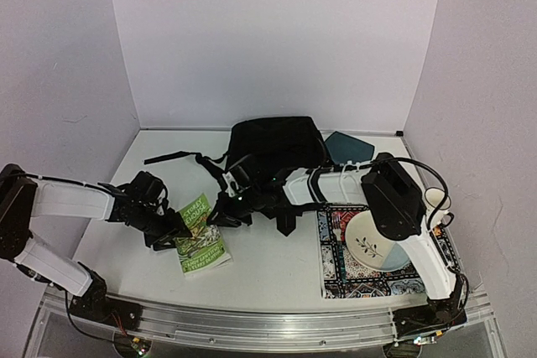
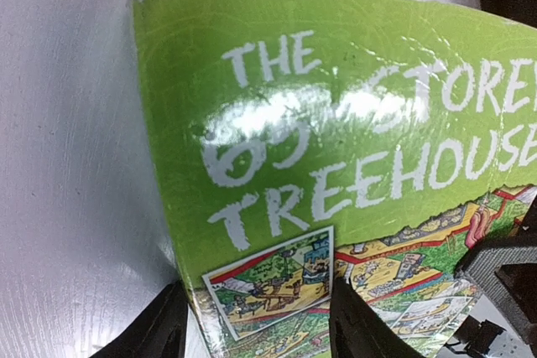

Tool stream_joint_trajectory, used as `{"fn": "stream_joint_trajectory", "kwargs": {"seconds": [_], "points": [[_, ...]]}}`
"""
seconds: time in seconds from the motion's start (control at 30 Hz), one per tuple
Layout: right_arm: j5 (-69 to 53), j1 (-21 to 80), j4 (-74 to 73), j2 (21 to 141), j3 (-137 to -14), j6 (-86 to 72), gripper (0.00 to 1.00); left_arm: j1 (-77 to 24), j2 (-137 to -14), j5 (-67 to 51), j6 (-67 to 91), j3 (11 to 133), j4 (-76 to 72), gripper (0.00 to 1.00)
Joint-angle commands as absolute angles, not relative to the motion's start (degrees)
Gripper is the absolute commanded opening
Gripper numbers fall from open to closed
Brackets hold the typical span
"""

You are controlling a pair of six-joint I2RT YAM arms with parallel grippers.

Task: Pack the student bag
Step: Pick up the book from the center of the board, then pass from the right arm to the left

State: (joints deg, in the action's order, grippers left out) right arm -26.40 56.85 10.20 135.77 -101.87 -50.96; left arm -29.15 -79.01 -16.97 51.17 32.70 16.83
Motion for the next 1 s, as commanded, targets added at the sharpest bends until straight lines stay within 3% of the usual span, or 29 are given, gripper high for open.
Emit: {"fn": "stream_joint_trajectory", "kwargs": {"seconds": [0.0, 0.43, 0.7, 0.97], "points": [[-32.8, 58.1, 21.2, 128.3, -97.7, -53.2, 0.0, -30.1, -73.8, -17.6, 52.4, 33.8, 7.8, 0.61], [-25.9, 51.9, 34.7, 114.1, -87.4, -60.6, 0.0, -30.1, -55.4, -8.5, 55.2, 33.5, 6.7, 0.96], [-17.4, 51.1, 37.4, 109.2, -87.0, -62.5, 0.0, -30.0, -48.9, -8.3, 59.7, 30.7, 0.0, 1.0], [-11.3, 51.1, 43.6, 107.7, -86.9, -64.9, 0.0, -30.1, -50.3, -12.2, 61.8, 30.1, -10.3, 1.0]]}}
